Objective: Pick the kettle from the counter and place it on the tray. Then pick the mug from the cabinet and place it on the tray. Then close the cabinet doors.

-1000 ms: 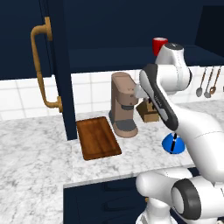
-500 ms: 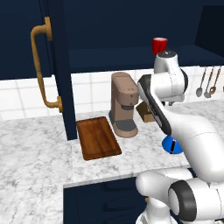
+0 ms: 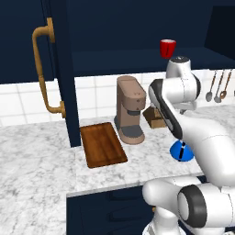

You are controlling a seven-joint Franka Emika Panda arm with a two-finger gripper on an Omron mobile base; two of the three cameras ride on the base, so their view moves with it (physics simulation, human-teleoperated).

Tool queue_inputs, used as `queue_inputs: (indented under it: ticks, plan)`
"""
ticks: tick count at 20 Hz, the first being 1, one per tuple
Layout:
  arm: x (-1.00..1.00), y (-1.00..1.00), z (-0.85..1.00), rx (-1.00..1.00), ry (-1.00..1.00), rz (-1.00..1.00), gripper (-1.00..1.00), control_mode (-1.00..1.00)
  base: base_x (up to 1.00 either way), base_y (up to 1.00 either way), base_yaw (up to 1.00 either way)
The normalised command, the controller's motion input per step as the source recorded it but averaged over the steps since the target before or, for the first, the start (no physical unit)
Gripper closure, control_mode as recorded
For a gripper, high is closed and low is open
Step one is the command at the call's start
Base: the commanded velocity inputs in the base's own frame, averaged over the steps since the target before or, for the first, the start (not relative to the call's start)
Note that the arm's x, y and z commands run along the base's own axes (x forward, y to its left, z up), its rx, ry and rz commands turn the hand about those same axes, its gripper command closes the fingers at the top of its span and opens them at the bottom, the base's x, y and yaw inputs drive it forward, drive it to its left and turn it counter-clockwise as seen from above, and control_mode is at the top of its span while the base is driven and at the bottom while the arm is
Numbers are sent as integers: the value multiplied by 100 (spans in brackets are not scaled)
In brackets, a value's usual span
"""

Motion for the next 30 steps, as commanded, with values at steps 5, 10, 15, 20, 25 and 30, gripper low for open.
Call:
queue_inputs:
  ticks: [5, 10, 15, 20, 25, 30]
  plan:
    - [3, -55, -36, 6, 8, 0, -100, -100, 0, 0, 0]
    - [10, -47, -30, 6, 5, 0, -100, -100, 0, 0, 0]
    - [6, -31, -25, 1, 2, 0, -100, -100, 0, 0, 0]
    - [0, -17, -12, 0, 3, 0, -100, -100, 0, 0, 0]
    - [1, -7, -31, 2, 0, 0, -100, -100, 0, 0, 0]
    - [2, -7, -35, 1, 0, 0, -100, -100, 0, 0, 0]
